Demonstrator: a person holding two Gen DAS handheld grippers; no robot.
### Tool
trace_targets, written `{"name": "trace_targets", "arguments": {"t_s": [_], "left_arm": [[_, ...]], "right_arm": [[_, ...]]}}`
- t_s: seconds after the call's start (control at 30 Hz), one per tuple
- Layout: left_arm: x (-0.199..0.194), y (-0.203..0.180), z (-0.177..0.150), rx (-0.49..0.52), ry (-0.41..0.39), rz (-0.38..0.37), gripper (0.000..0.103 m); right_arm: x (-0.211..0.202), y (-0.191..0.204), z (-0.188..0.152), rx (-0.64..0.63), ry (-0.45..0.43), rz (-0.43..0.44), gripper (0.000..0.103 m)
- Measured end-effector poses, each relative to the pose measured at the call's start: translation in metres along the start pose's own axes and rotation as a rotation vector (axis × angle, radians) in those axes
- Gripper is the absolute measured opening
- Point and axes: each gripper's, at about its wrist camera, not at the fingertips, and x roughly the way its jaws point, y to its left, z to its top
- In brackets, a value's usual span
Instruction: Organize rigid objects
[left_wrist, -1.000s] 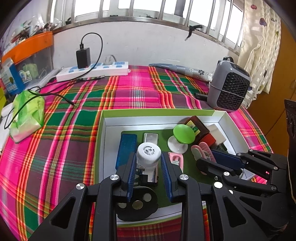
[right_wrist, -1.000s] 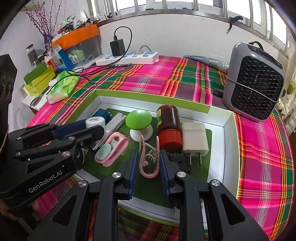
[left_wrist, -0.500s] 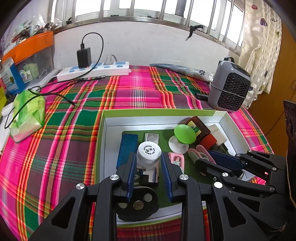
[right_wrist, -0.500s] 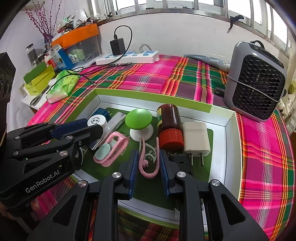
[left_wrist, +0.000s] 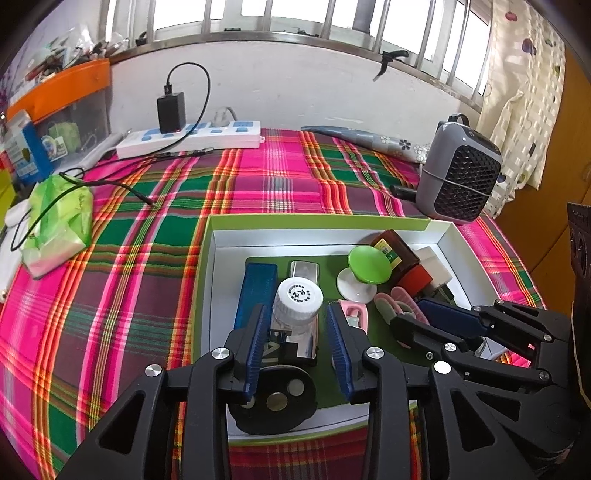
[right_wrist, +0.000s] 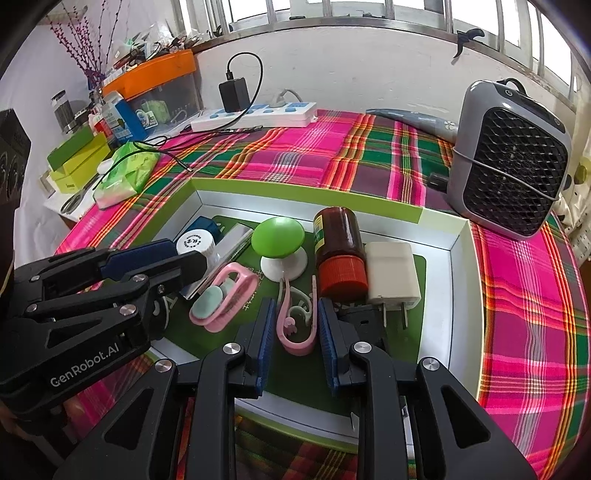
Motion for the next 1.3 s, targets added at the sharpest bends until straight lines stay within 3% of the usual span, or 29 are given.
{"name": "trace_targets", "arguments": {"t_s": [0.33, 0.67, 1.23, 1.3], "left_arm": [[-0.023, -0.003, -0.008, 0.003, -0.028, 0.029, 0.033], [-0.063, -0.018, -0.036, 0.028, -0.047, 0.054, 0.033], [-0.075, -0.043, -0.105, 0.071, 0.044, 0.074, 0.033], [-0.076, -0.044, -0.108, 0.065, 0.045, 0.077, 0.033]], "right_arm": [[-0.015, 0.003, -0.005, 0.024, -0.025, -0.001, 0.029], [-0.056, 0.014, -0.028, 0.049, -0.072, -0.036, 0.029], [-0.072, 0.023, -0.096, 0.104, -0.010, -0.136, 0.029], [-0.073, 0.021, -0.100, 0.119, -0.002, -0.147, 0.033]]}}
